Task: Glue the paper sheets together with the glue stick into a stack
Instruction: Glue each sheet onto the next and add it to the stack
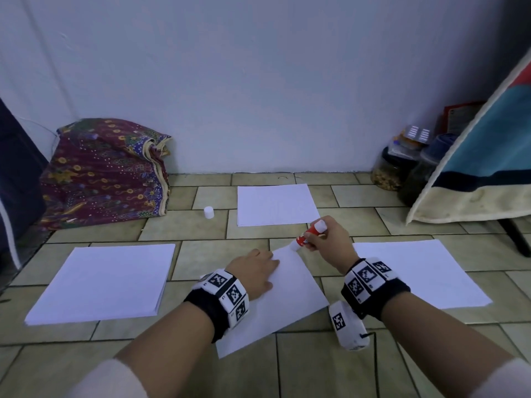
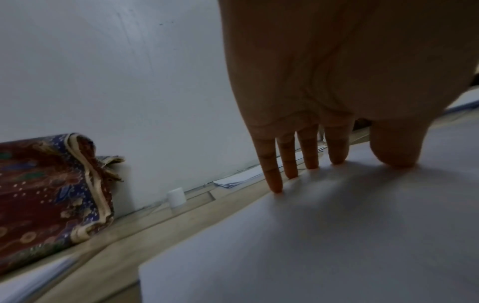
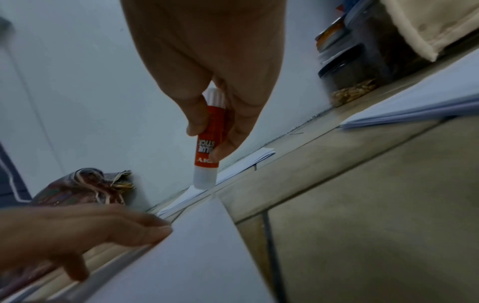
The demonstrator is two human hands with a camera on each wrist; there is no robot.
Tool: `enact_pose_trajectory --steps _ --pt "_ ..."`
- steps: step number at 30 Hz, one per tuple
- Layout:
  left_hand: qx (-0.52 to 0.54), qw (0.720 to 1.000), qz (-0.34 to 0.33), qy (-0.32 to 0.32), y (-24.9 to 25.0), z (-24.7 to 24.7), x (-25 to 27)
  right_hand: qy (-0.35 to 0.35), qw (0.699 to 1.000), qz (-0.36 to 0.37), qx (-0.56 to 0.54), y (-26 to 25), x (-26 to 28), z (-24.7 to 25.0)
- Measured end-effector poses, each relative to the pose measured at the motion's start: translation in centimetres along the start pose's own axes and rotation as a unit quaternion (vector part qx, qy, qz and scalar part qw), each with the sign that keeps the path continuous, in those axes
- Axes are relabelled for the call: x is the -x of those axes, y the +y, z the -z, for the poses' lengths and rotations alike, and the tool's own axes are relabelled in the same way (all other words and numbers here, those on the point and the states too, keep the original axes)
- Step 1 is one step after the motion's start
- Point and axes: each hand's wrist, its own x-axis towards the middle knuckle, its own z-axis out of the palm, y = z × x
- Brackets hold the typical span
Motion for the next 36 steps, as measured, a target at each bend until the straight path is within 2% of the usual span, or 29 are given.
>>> enact_pose_trajectory --steps 4,7,12,24,29,32,34,36 --pt "0.022 0.999 0.029 0.008 0.6 0.1 -0.4 -0.032 0.991 0.071 0.113 -1.0 -0.2 -1.8" --pt "0.03 0.999 0.042 0.013 0.8 0.1 -0.5 -0.076 0.977 0.092 0.176 -1.6 -0.5 -2.3" --pt "0.042 0.998 0.042 0.016 0.6 0.1 -0.2 -0.147 0.935 0.13 0.295 -2.6 -0.7 -1.6" --pt "0.034 0.999 0.037 -0.014 0.4 0.0 -0.4 -0.268 0.889 0.172 0.329 -1.2 2.9 2.8" --pt "0.019 0.998 0.014 -0.066 -0.1 1.0 -0.3 -0.291 0.885 0.159 0.327 -0.6 3.9 4.3" --pt "0.02 0.998 0.011 -0.057 -0.3 1.1 -0.3 -0.302 0.886 0.117 0.332 -0.7 3.4 5.4" --pt "0.018 0.998 0.037 -0.038 -0.5 0.9 -0.3 -0.299 0.912 0.079 0.268 -0.5 2.8 6.2" --pt "0.004 0.997 0.072 -0.028 -0.7 0.7 -0.1 -0.258 0.95 0.045 0.168 -0.2 2.2 7.0"
